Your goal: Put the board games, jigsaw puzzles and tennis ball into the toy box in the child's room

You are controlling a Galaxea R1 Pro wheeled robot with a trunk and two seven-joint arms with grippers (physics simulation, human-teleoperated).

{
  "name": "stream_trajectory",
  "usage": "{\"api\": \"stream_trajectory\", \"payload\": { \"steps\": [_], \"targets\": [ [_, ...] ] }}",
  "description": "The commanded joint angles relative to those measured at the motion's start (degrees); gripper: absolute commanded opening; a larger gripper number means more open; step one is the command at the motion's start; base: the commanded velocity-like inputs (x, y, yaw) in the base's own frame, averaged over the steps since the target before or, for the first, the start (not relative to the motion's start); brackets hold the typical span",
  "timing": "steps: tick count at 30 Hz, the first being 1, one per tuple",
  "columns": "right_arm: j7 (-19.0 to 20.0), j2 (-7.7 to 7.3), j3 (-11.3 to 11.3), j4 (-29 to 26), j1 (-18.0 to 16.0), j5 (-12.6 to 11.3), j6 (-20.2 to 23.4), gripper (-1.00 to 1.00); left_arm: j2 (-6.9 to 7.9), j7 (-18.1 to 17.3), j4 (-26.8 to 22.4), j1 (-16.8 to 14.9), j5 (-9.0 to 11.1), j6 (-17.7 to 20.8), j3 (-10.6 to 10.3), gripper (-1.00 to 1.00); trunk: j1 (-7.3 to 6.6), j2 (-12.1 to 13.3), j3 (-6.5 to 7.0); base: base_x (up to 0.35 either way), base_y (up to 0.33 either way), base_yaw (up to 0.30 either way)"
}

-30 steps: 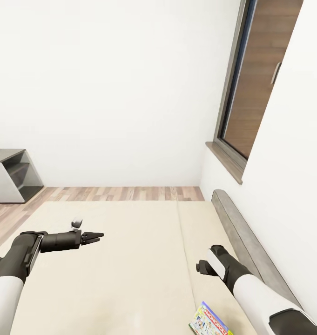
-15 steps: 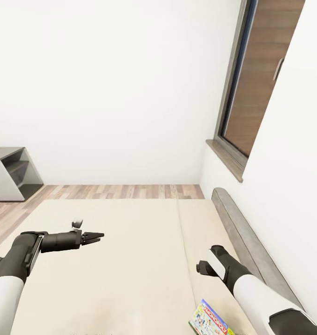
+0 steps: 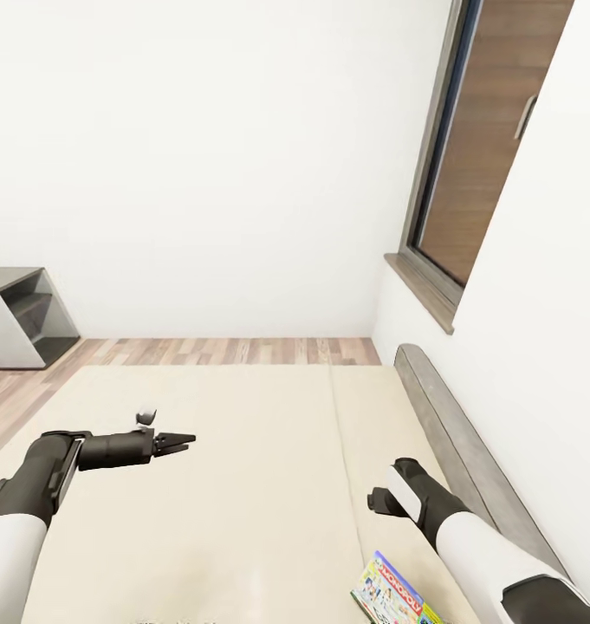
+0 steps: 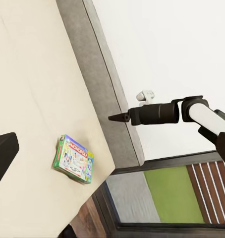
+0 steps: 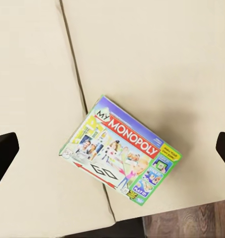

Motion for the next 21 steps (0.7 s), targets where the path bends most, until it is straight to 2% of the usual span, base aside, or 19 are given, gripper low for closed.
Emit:
{"api": "stream_trajectory", "payload": {
  "steps": [1, 6, 14, 21],
  "targets": [
    [-0.4, -0.06, 0.37, -0.06, -0.04, -0.64, 0.24, 1.0, -0.05, -0.49, -0.03, -0.06, -0.61, 0.62, -0.53, 1.0, 0.03, -0.13, -0.22, 0.0, 0.0, 0.0],
    [-0.21, 0.15, 0.46, -0.03, 0.09, -0.58, 0.22, 1.0, -0.07, -0.49, 0.09, -0.07, -0.64, 0.73, -2.5, 1.0, 0.03, -0.13, -0.68, 0.0, 0.0, 0.0],
    [-0.16, 0.18, 0.62, 0.01, 0.82, -0.48, -0.92, 1.0, -0.08, -0.49, 0.2, -0.05, -0.58, 0.7, -3.03, 1.0, 0.03, -0.13, -1.43, 0.0, 0.0, 0.0],
    [0.38, -0.06, 2.55, 0.06, 1.66, -0.51, -7.37, 1.0, -0.54, -0.49, 0.29, 0.2, -0.53, 0.41, -3.14, 1.0, 0.03, -0.13, -2.08, 0.0, 0.0, 0.0]
  ]
}}
